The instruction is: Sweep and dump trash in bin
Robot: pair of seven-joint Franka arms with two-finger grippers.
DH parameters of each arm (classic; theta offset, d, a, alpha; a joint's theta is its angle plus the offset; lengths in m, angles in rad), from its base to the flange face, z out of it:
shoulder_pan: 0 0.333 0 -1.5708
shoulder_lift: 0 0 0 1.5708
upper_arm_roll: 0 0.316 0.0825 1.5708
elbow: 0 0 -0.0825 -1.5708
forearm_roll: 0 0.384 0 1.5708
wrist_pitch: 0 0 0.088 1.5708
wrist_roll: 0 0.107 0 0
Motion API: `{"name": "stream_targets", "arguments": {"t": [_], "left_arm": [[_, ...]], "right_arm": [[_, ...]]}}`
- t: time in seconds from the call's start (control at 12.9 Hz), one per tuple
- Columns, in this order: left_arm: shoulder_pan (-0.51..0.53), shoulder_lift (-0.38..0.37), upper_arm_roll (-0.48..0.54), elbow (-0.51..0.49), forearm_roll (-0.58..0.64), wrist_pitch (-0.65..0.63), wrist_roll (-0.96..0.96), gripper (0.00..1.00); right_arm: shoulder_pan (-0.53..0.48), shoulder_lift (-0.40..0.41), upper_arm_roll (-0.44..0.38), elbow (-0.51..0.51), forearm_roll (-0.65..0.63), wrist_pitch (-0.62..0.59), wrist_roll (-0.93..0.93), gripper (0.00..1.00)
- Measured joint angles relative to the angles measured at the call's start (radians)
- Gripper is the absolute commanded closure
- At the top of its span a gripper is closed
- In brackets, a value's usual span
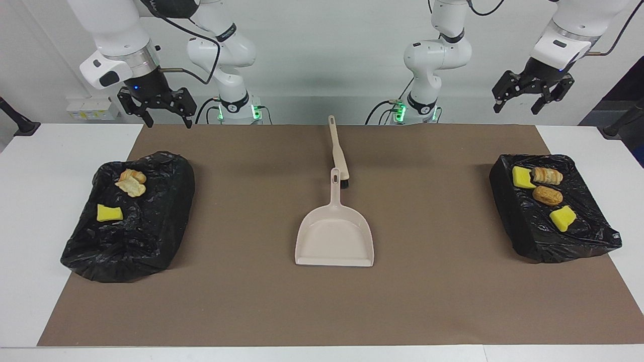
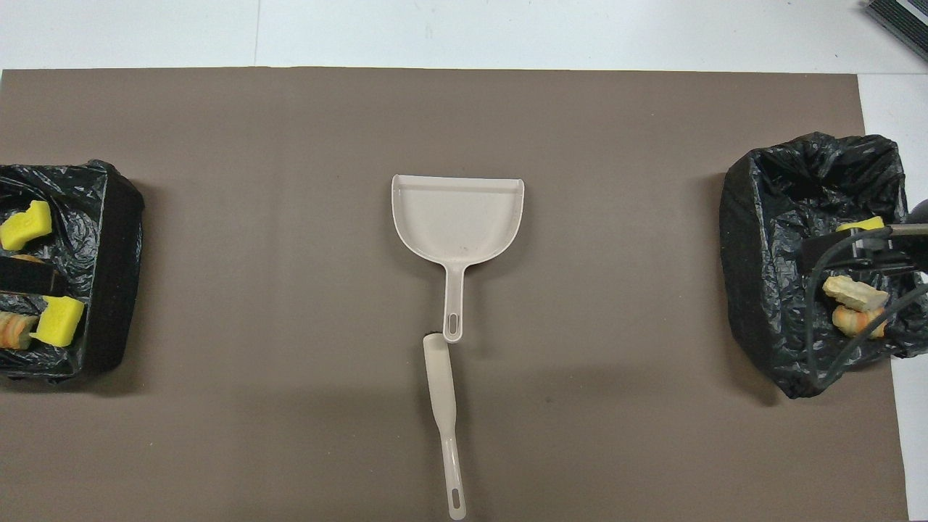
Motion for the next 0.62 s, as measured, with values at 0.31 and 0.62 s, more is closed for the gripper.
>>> {"name": "stream_targets", "arguments": {"t": [0.31,0.62], "left_arm": [[0.0,0.0,0.003,0.0,0.0,0.0,-0.019,0.0],[0.0,0.0,0.003,-0.001,0.0,0.0,-0.044,0.0]], "right_arm": [[0.0,0.0,0.0,0.0,0.0,0.0,0.0,0.0],[0.0,0.0,0.0,0.0,0.0,0.0,0.0,0.0]]}}
